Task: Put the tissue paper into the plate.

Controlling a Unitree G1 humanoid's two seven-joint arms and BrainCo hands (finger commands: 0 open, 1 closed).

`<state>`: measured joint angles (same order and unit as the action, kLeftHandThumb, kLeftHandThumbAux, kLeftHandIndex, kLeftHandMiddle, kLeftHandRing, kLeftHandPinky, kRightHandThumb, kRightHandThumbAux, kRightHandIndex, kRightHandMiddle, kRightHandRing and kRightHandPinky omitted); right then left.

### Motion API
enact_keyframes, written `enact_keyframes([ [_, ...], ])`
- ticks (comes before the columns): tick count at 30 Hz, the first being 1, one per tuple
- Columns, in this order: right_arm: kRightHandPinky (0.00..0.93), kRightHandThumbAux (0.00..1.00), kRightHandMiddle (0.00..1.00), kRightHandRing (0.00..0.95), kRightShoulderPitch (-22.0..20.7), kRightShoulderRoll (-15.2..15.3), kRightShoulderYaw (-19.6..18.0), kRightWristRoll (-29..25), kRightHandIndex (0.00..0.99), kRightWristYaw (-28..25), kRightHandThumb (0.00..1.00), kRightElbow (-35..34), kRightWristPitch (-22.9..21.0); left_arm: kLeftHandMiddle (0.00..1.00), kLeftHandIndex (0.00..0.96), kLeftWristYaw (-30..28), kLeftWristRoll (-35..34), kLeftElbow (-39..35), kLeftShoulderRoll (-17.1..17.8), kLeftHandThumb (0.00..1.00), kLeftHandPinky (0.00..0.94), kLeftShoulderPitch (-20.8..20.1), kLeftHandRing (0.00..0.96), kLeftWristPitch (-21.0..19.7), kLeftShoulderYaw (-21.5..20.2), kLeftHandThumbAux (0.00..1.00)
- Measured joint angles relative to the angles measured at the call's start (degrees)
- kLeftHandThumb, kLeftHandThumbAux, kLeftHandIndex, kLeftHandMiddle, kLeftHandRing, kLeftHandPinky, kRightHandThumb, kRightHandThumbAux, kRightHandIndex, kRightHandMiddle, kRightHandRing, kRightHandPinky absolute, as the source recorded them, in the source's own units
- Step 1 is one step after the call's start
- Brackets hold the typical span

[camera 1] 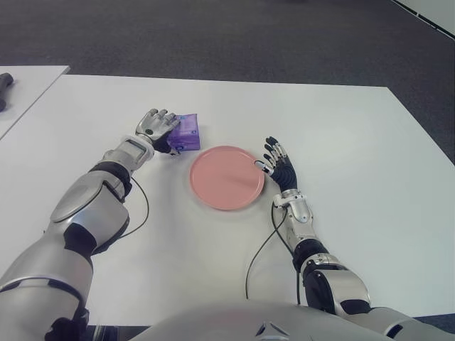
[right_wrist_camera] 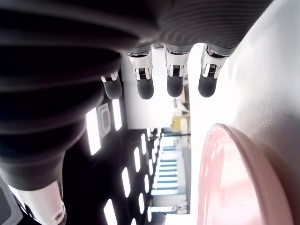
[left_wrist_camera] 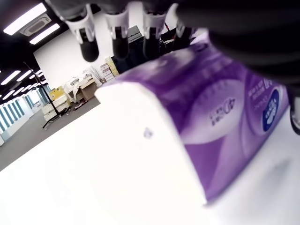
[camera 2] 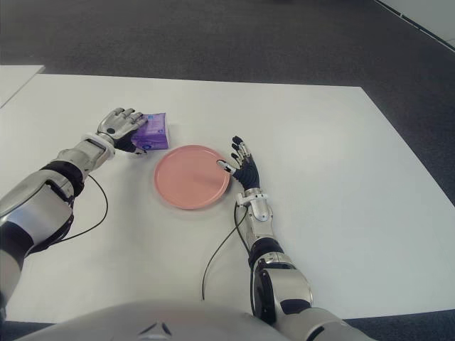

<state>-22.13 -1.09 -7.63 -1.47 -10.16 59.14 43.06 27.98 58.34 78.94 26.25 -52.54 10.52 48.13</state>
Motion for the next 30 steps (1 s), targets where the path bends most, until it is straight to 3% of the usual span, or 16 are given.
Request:
enact_keyframes([
  [16,0.055,0.706,0.030,0.013,0.0,0.0,0.0,0.0,0.062,0.0,0.096,-0.1,0.0,0.000,0.000,0.0,-0.1,0.0,-0.5,0.077,0.000,0.5,0.000,-0.6,-0.1,0.372],
  [21,0.055,0.706,0.030,0.013,0.0,0.0,0.0,0.0,0.062,0.0,0.096,-0.1,0.0,0.000,0.000,0.1,-0.7,0.0,-1.0,0.091,0.010,1.1,0.000,-1.1,-0.4,0.415],
  [27,0.055,0.706,0.030,0.013,0.0,0.0,0.0,0.0,0.062,-0.1,0.096,-0.1,0.0,0.092,0.044,3.2,-1.2,0.0,-1.6,0.160,0.258,2.3,0.138,-2.3,-0.5,0.488],
  [28,0.055,0.706,0.030,0.013,0.1,0.0,0.0,0.0,0.062,-0.1,0.096,-0.1,0.0,0.163,0.085,3.9,-1.3,0.1,-1.8,0.180,0.316,2.5,0.206,-2.5,-0.5,0.495],
  [30,0.055,0.706,0.030,0.013,0.1,0.0,0.0,0.0,0.062,-0.1,0.096,-0.2,0.0,0.428,0.241,5.9,-1.3,0.1,-2.1,0.269,0.517,3.0,0.437,-3.1,-0.6,0.519],
])
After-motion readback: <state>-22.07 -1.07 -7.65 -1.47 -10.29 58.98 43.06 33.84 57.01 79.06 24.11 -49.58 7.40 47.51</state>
